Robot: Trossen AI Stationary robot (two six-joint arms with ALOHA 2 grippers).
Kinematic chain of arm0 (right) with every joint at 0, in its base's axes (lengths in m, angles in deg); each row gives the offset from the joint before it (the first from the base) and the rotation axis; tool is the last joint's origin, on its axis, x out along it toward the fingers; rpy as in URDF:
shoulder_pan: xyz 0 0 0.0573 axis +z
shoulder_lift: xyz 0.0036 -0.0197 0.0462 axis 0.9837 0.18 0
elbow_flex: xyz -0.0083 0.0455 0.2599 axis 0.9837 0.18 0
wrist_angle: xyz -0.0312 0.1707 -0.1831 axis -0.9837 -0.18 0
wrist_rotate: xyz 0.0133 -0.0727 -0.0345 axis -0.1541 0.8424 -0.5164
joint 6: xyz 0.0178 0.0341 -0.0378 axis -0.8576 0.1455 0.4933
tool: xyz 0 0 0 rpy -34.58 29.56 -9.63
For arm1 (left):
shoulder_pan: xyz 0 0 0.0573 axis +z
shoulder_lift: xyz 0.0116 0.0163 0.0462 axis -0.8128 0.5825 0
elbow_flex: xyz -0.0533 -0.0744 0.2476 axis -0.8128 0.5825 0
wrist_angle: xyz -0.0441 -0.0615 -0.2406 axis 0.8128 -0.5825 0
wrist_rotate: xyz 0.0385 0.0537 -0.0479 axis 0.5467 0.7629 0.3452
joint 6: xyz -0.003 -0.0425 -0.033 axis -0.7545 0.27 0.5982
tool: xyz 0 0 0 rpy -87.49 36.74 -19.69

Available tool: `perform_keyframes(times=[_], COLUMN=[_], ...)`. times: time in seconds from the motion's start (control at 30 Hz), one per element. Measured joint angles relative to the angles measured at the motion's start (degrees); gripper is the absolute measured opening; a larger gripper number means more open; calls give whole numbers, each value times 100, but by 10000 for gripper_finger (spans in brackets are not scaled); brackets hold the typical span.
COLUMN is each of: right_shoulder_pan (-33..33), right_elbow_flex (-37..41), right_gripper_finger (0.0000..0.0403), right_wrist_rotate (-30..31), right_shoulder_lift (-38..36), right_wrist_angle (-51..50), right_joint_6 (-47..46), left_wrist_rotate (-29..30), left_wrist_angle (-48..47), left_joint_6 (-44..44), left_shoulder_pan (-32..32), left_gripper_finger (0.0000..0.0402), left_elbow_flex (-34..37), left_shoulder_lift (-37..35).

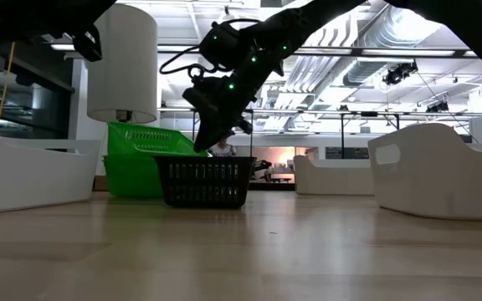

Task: Stack baskets by color
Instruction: Stack the bottom green bin on the top green bin

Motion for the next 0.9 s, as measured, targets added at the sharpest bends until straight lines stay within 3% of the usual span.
perform_keyframes(times=[0.47,0.73,0.9], right_shoulder_pan=[-25,-172,-249], right_elbow_flex=[0,-53,-624], right_gripper_finger=[2,1,1], right_wrist_rotate=[-51,-334,-555], right_shoulder_lift=[-337,-734,-701], right_wrist_angle=[-39,-985,-1632], right_joint_6=[32,123,190], left_wrist_rotate=[-2,30,127], left_wrist_angle=[1,3,3], left_joint_6=[-1,-1,-26], left_shoulder_pan=[0,-2,-2], left_gripper_finger=[0,0,0], left_elbow_flex=[0,0,0], left_shoulder_lift=[0,1,2])
